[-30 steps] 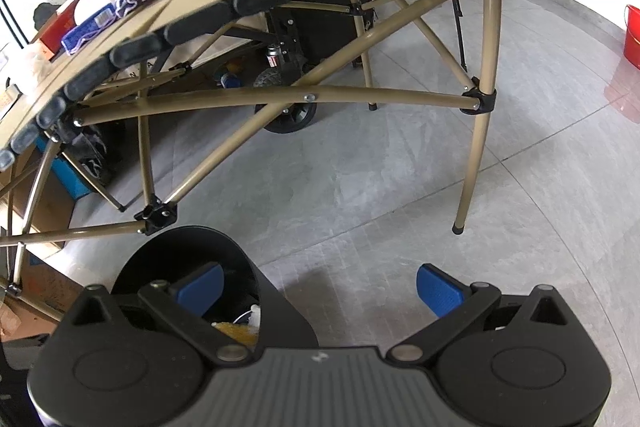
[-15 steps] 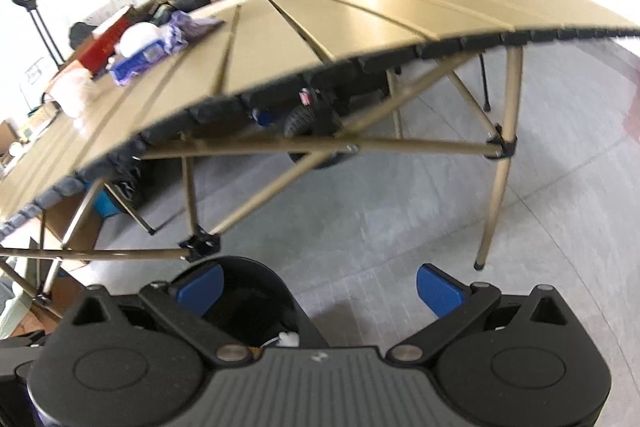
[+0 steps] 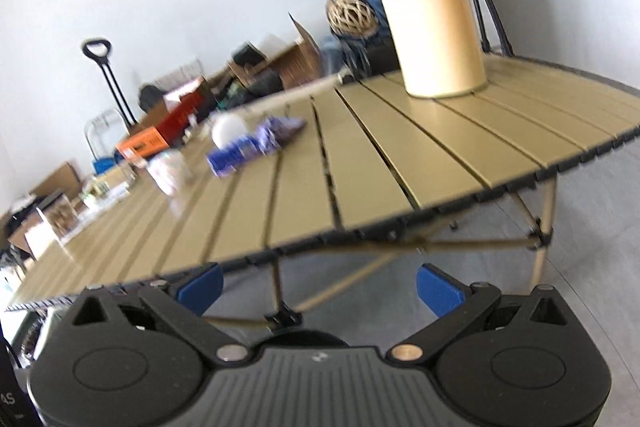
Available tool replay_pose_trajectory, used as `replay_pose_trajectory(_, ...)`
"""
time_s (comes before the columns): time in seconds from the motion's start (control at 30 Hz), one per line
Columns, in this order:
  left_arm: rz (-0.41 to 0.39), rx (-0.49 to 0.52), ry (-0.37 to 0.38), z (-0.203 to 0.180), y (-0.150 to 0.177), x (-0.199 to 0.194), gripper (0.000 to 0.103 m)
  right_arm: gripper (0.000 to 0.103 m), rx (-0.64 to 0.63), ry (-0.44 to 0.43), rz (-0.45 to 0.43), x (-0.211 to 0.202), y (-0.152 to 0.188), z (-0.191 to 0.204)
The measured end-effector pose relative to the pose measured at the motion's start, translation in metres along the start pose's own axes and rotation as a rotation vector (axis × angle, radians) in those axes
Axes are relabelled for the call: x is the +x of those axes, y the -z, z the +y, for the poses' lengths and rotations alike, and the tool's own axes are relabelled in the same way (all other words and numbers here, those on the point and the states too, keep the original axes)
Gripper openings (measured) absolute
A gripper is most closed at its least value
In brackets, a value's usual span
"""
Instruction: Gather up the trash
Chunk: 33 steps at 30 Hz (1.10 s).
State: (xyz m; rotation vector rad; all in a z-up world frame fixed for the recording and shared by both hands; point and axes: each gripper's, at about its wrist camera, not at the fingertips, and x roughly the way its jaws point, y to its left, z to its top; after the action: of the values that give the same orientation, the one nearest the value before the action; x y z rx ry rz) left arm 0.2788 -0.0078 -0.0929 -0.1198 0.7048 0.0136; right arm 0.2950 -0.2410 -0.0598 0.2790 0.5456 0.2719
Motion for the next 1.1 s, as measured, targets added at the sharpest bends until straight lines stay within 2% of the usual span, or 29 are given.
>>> replay_pose_trajectory(0.4, -0.175, -0.02, -0.058, 0.016, -0.04, -0.038, 0.103, 0.103, -0.076, -0.088, -0.163, 0.002, -0.032, 0.038)
replay_pose_trajectory(0.63, -0.24, -0.083, -0.09, 0.033, -0.067, -0.043, 0.103, 0.103, -0.068, -0.119, -0.192, 0.019, -0.044, 0.049)
replay_pose_trajectory(0.83, -0.28, -0.138, -0.099, 0.044, -0.09, -0.038, 0.103, 0.103, -0.073, -0.075, -0.227, 0.039, -0.058, 0.055)
replay_pose_trajectory(1.1, -0.323, -0.159, -0.101, 0.052, -0.121, -0.018, 0.103, 0.103, -0.112, -0.085, -0.207, 0.074, -0.073, 0.064)
